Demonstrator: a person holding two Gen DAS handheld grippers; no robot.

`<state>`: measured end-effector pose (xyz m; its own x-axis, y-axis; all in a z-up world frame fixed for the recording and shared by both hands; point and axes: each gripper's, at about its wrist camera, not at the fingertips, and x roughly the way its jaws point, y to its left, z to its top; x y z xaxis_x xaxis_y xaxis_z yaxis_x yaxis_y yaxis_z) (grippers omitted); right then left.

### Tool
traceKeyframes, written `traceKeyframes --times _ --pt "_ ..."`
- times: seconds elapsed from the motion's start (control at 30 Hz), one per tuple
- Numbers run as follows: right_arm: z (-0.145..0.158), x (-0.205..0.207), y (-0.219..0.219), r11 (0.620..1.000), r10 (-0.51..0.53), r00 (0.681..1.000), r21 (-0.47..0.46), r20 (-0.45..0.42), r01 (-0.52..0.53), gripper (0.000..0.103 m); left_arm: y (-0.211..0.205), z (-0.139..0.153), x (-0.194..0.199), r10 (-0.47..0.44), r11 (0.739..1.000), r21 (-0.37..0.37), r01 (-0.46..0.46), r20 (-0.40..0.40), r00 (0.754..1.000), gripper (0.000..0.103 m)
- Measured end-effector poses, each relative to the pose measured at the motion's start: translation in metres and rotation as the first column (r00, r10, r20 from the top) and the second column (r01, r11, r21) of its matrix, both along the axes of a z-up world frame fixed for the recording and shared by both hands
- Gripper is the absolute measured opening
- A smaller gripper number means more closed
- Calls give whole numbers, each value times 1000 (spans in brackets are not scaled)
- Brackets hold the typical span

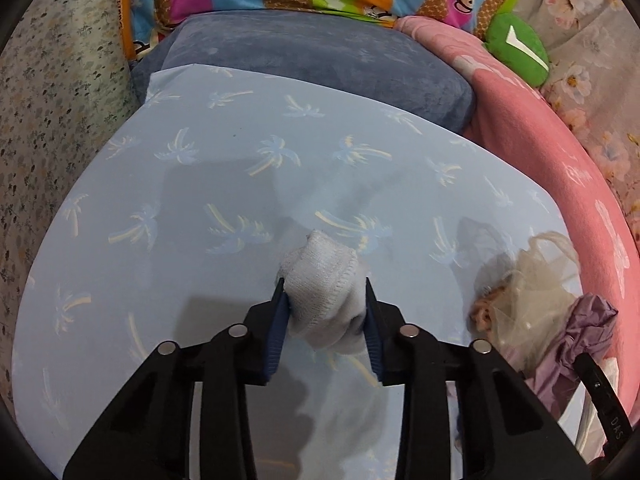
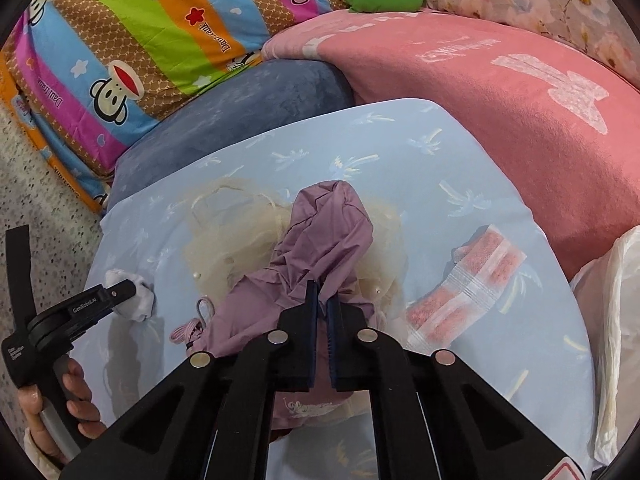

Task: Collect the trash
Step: 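Grasp the grey sock with the left gripper while the right gripper grasps the purple cloth, then carry the sock and purple cloth over the white bin and open both grippers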

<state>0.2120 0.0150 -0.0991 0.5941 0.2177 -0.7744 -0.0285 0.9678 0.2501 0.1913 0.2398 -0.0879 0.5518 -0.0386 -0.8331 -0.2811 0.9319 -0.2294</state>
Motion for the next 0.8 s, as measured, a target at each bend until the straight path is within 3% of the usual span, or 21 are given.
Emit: traceKeyframes --times 0.4,0.8 --pt "37 -66 -9 998 33 997 51 74 -37 2 -65 24 -51 -127 992 9 127 31 991 30" --pt "89 -117 -64 996 -49 980 81 192 34 2 -148 54 -84 -310 951 43 307 77 948 29"
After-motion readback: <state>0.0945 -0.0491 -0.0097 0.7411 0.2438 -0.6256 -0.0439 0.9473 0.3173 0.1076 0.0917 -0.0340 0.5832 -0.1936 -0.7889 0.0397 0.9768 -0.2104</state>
